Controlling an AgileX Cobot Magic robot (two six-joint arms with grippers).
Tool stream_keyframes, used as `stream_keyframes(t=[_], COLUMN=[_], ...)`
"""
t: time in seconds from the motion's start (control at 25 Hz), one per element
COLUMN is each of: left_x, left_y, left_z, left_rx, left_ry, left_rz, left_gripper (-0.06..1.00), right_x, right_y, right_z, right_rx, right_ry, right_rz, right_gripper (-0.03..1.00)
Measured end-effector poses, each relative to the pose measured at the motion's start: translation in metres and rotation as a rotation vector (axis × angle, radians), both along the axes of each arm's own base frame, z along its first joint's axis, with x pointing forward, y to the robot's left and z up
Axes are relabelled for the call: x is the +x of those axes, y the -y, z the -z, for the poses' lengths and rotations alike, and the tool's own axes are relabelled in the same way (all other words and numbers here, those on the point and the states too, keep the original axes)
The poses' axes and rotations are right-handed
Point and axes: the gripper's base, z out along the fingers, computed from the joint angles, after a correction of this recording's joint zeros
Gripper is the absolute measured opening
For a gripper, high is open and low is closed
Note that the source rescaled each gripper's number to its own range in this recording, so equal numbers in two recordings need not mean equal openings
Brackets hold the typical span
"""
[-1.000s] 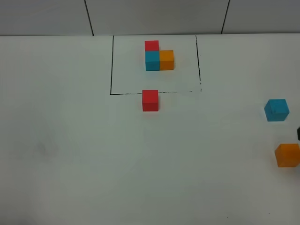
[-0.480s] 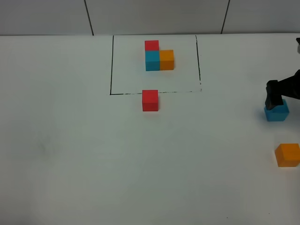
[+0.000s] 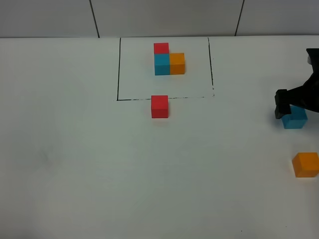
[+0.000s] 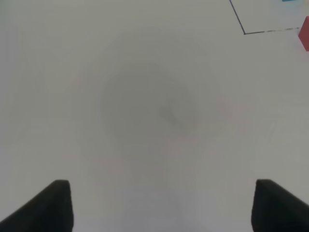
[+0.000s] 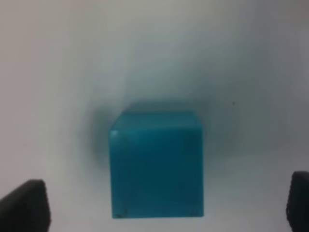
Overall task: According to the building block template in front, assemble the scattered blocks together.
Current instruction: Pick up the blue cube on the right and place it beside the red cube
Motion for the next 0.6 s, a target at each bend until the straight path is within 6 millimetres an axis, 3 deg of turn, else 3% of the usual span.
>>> stream_keyframes(t=[0.16,0.28,0.6], left_x=[0.0,0.0,0.0], left_y=[0.0,0.0,0.0], left_z=[0.0,0.0,0.0], left_rx=[0.0,0.0,0.0], left_ry=[0.0,0.0,0.0], left_rz=[0.0,0.0,0.0], left_gripper=[0.78,0.79,0.79], right_x=[0.001,0.002,0.002], right_y=[0.0,0.0,0.001], right_z=[0.013,0.014,0.014], right_rx=[0.002,0.002,-0.001], right_ry=[-0.031,-0.029,-0.024], right_rz=[0.005,0.005,0.017], right_gripper=[0.91,0.78,0.1])
